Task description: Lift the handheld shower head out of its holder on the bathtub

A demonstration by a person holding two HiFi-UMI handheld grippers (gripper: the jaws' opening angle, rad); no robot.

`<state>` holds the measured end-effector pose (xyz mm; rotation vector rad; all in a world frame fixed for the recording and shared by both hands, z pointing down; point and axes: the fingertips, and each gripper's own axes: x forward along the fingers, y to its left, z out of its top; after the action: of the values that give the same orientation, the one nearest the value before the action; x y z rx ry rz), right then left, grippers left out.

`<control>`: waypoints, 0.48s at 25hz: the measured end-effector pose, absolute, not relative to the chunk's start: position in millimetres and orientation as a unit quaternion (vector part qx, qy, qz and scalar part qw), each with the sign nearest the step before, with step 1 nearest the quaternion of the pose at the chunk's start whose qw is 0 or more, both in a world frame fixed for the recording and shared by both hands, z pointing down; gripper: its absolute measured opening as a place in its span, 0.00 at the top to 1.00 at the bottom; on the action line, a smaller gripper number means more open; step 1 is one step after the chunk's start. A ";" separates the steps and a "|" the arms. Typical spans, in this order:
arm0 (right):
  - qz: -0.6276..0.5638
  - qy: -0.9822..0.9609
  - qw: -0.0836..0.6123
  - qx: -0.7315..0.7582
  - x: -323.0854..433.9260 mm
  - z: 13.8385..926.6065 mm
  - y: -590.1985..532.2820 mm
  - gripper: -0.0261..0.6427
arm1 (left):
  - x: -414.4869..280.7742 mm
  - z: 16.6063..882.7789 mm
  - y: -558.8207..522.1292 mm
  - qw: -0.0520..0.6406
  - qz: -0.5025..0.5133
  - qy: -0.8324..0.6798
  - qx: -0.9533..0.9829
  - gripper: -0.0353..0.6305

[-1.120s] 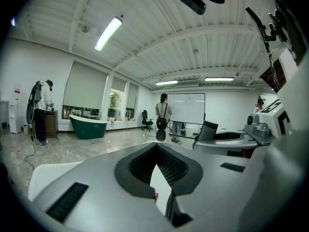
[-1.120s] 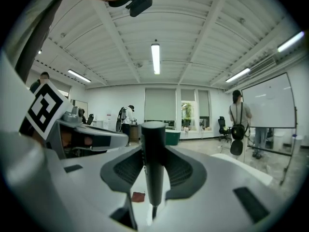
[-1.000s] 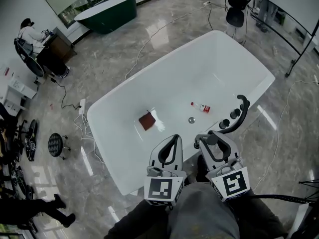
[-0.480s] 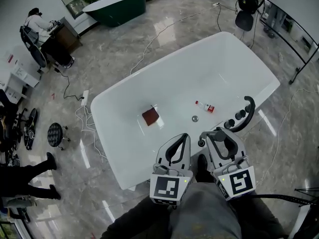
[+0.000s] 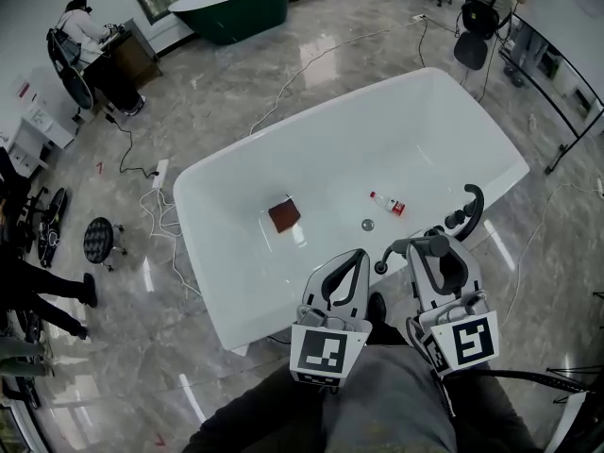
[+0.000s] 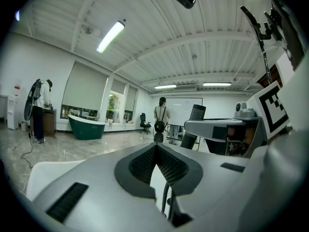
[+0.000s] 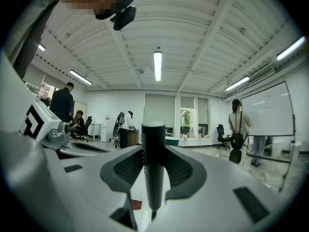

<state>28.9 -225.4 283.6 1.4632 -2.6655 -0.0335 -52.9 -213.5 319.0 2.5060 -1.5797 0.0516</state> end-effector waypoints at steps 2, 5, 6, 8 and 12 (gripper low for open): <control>-0.016 -0.876 0.049 0.480 25.8 279.9 -222.6 0.75 | -54.2 316.2 -210.6 0.088 0.012 -0.530 0.843 0.94; -0.021 -0.875 0.049 0.481 25.4 275.5 -219.2 0.75 | -54.2 312.6 -206.4 0.081 0.010 -0.530 0.844 0.94; -0.022 -0.875 0.049 0.481 25.0 274.0 -218.7 0.75 | -54.7 311.2 -205.8 0.079 0.010 -0.530 0.844 0.94; -0.024 -0.876 0.049 0.479 22.3 271.3 -218.4 0.75 | -57.1 307.0 -205.5 0.078 0.006 -0.533 0.843 0.94; -0.029 -0.875 0.051 0.480 21.4 267.0 -212.4 0.75 | -56.3 308.1 -198.7 0.089 0.005 -0.529 0.844 0.94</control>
<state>21.4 -212.4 267.0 1.4625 -2.6641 -0.0884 -56.3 -198.7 308.1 2.5121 -1.5728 0.0151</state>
